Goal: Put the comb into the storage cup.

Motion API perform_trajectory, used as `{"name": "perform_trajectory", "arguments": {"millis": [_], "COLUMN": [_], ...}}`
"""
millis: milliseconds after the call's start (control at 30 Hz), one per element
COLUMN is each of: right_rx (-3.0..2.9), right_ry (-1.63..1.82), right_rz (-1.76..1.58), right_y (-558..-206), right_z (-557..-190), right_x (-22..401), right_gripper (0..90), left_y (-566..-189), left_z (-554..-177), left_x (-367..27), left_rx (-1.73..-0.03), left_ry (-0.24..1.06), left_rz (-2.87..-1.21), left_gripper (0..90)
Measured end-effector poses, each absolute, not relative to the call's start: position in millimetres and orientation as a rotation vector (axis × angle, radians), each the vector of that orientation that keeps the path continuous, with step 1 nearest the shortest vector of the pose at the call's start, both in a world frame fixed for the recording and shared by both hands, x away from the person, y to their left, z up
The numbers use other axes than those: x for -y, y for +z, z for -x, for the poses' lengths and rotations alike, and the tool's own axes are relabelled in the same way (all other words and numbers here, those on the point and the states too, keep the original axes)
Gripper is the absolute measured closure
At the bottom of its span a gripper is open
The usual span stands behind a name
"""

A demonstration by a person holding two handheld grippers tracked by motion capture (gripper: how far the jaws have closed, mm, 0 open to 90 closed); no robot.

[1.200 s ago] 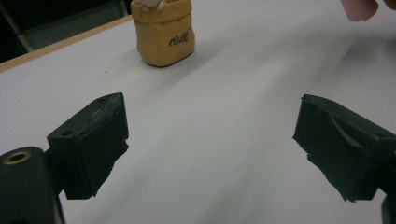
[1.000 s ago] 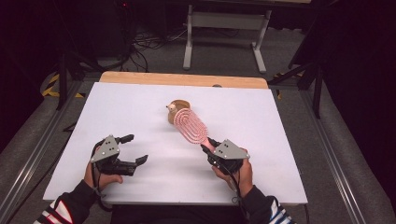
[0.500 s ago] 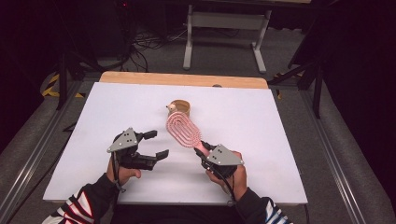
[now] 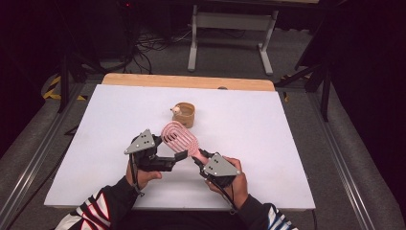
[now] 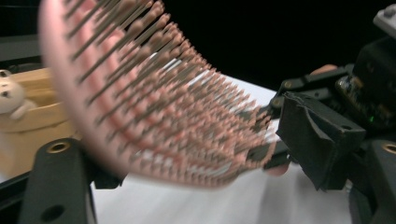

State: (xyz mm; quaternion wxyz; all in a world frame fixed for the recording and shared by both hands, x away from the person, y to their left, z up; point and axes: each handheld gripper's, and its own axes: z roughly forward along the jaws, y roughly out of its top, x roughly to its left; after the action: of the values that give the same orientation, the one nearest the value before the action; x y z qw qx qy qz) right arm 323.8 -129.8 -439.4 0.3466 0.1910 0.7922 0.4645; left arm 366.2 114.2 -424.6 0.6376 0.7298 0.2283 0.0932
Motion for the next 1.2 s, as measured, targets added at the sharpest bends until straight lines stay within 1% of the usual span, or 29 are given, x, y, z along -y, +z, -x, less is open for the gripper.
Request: {"name": "perform_trajectory", "arguments": {"millis": [233, 333, 567, 667, 833, 1033, 1200], "right_rx": [-2.042, -2.039, -2.035, -2.032, -2.038, -2.048, -2.056], "right_ry": [1.200, 1.187, 1.175, 1.178, 1.195, 1.219, 1.242], "right_rz": [-0.498, -0.491, -0.479, -0.476, -0.484, -0.470, -0.480], "right_y": [-440.1, -440.9, -440.5, -439.8, -439.3, -438.4, -439.0], "right_z": [-323.7, -323.4, -322.1, -321.7, -322.6, -321.6, -322.4], "right_x": [129.5, 128.5, 127.6, 127.1, 128.5, 129.9, 131.4], "right_gripper": [69.8, 69.8, 69.9, 70.0, 70.1, 70.0, 68.1], "left_y": [-423.5, -422.4, -417.6, -412.1, -408.0, -405.5, -404.7], "left_z": [-369.4, -369.8, -369.7, -367.6, -367.0, -365.0, -366.0], "left_x": [-112.2, -112.9, -113.8, -111.7, -110.3, -114.3, -117.9], "left_rx": [-0.560, -0.551, -0.515, -0.483, -0.449, -0.435, -0.444], "left_ry": [0.200, 0.176, 0.120, 0.126, 0.147, 0.163, 0.172], "left_rz": [-1.597, -1.575, -1.554, -1.556, -1.574, -1.582, -1.574], "left_gripper": [44.9, 50.5, 59.4, 61.6, 62.3, 62.5, 62.7]}}
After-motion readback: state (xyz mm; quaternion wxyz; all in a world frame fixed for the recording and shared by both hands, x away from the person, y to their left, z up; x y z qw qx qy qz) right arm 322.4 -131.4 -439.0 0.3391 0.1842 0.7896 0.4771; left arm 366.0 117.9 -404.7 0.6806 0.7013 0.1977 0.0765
